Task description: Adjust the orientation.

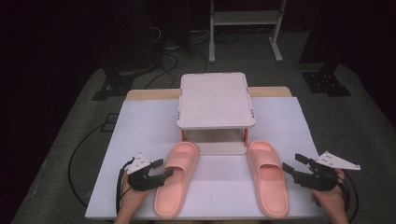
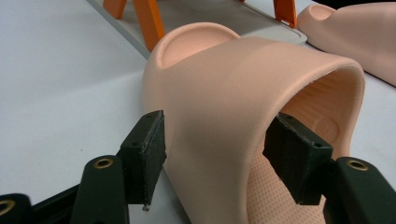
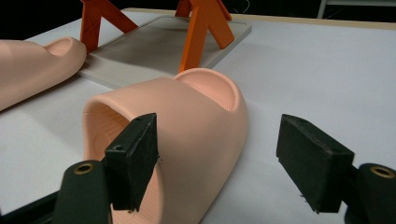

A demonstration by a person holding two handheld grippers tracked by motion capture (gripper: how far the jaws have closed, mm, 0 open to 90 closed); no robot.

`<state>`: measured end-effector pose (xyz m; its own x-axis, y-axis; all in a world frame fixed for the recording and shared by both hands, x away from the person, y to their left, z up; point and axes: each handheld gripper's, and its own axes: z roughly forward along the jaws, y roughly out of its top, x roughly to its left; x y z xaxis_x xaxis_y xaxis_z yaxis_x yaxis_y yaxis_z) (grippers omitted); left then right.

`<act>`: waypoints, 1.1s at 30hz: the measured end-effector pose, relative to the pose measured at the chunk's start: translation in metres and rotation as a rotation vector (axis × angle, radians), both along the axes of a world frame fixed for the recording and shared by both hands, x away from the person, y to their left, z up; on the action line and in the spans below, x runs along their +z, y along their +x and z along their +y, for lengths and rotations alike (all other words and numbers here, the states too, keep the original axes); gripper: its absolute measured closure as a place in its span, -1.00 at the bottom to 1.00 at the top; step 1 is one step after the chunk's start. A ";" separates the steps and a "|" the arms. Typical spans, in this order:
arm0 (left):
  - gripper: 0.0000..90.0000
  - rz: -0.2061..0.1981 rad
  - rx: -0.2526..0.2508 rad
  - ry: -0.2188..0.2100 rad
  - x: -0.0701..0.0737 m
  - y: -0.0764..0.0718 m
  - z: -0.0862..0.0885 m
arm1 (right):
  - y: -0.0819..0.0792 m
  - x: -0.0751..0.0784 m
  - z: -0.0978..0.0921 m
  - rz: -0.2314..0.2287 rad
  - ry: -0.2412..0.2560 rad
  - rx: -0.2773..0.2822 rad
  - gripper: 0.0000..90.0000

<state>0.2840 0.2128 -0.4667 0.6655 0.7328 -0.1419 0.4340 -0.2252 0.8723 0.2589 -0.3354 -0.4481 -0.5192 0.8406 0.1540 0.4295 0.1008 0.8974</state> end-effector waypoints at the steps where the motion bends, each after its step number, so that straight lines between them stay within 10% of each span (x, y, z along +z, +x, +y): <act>1: -0.14 0.002 0.000 0.001 0.000 0.000 -0.001 | -0.001 0.000 0.000 0.001 0.000 -0.001 -0.36; 33: 0.18 0.012 0.057 0.035 -0.003 0.001 -0.001 | 0.007 -0.020 0.031 0.068 -0.094 0.012 -0.04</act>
<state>0.2854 0.2116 -0.4699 0.6209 0.7740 -0.1237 0.4576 -0.2298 0.8590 0.2664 -0.3039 -0.4682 -0.5206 0.8467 0.1104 0.4873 0.1884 0.8527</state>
